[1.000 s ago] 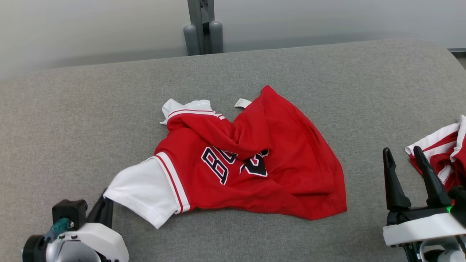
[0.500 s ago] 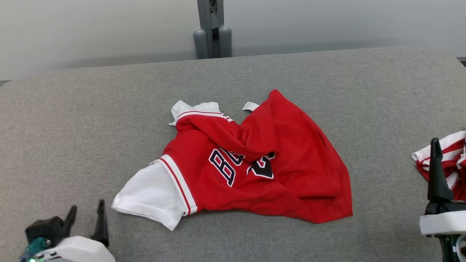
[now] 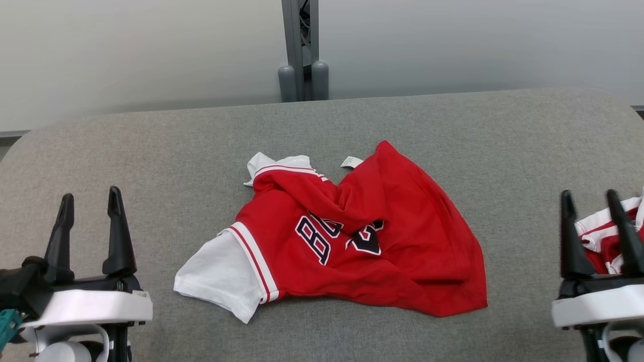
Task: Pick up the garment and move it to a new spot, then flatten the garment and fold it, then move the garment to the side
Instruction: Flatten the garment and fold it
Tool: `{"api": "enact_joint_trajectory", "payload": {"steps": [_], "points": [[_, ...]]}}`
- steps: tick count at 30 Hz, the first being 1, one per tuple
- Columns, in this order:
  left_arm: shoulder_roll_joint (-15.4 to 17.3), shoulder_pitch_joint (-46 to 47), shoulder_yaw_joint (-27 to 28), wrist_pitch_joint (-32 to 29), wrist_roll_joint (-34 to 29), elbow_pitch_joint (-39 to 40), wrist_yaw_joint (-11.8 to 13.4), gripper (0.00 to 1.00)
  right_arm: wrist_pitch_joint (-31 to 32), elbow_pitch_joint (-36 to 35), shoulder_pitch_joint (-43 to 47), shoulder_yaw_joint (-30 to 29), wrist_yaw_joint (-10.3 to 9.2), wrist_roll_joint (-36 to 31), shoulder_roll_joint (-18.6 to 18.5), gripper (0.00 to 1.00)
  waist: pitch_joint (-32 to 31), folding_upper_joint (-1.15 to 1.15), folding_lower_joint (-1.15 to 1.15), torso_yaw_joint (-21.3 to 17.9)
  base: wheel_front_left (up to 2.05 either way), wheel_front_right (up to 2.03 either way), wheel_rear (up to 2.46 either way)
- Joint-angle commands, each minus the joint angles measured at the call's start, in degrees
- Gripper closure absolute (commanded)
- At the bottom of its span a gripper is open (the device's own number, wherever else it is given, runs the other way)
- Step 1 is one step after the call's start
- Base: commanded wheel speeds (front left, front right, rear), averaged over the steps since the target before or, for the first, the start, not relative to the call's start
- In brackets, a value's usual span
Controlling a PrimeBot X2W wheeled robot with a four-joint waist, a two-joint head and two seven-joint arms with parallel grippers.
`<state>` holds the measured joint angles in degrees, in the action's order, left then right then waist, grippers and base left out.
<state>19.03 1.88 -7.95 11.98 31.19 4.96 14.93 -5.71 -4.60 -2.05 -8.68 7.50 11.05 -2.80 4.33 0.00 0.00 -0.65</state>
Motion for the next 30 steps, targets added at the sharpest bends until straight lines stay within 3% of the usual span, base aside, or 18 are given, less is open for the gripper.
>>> {"api": "enact_joint_trajectory", "payload": {"steps": [1,12,18,30], "points": [[0.07,1.32,-0.10,0.74,-0.66,1.21,-0.24,0.00,0.43,0.51,0.14,1.55,-0.02,-0.10,-0.24,0.00,-0.42,0.00,0.00,-0.32,0.00,0.00,0.00],[-1.16,-0.23,-2.55,2.03,-1.98,-0.89,-1.94,0.00,0.82,3.49,1.69,7.86,-0.02,0.98,-0.26,0.00,-2.10,0.00,0.00,-0.83,0.00,0.00,0.00],[0.06,-2.44,-4.90,0.51,-3.14,-4.81,-2.81,0.00,0.99,5.05,3.12,9.53,-0.02,1.67,-0.26,0.00,-2.87,0.00,0.00,-0.71,0.00,0.00,0.00],[1.54,-3.95,-5.66,-3.06,-3.10,-3.99,-1.43,0.00,1.49,4.80,3.93,9.89,-0.02,1.62,-0.26,0.00,-3.91,0.00,0.00,-1.32,0.00,0.00,0.00]]}}
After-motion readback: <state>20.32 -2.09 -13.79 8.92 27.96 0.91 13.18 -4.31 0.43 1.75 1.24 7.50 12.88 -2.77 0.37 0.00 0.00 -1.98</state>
